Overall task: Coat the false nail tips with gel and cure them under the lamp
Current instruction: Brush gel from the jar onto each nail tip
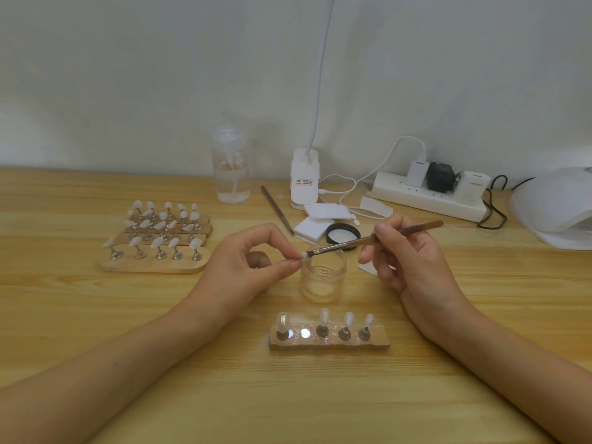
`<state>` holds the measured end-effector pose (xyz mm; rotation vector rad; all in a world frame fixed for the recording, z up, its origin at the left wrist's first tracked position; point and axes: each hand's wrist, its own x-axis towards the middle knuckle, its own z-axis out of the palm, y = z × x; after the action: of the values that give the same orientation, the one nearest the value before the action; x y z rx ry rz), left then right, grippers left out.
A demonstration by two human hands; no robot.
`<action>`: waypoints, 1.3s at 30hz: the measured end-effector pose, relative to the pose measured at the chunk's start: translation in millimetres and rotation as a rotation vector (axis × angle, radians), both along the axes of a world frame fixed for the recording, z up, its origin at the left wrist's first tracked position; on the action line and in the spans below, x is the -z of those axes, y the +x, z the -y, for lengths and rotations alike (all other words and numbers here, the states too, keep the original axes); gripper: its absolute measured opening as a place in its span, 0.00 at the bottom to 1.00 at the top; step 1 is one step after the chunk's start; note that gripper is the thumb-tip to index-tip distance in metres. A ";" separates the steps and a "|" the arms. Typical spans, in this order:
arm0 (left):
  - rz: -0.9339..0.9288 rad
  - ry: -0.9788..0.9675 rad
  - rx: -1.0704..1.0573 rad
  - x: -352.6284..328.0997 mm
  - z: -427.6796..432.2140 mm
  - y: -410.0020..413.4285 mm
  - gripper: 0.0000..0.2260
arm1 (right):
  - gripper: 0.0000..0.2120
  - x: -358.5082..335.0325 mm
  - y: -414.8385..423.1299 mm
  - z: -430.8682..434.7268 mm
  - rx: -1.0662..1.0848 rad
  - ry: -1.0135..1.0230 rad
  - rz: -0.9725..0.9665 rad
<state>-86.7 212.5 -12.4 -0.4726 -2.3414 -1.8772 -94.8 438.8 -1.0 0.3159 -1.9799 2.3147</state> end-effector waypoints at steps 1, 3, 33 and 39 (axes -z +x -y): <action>0.001 0.001 0.001 -0.1 0.0 0.1 0.05 | 0.10 0.3 -0.1 -0.3 0.010 -0.009 0.006; 0.000 0.002 0.003 -0.1 0.5 0.2 0.06 | 0.10 0.5 -0.4 -2.0 0.026 -0.024 0.016; 0.027 -0.051 -0.021 -2.9 0.5 2.7 0.05 | 0.10 0.5 -0.4 -1.8 0.025 -0.010 0.024; 0.034 -0.057 -0.023 -2.8 0.7 2.7 0.05 | 0.11 -0.3 0.2 -1.2 -0.002 -0.007 0.002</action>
<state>-84.0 211.8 -9.6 -0.4206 -2.4171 -1.8274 -94.6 440.1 -0.6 0.3155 -1.9724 2.3240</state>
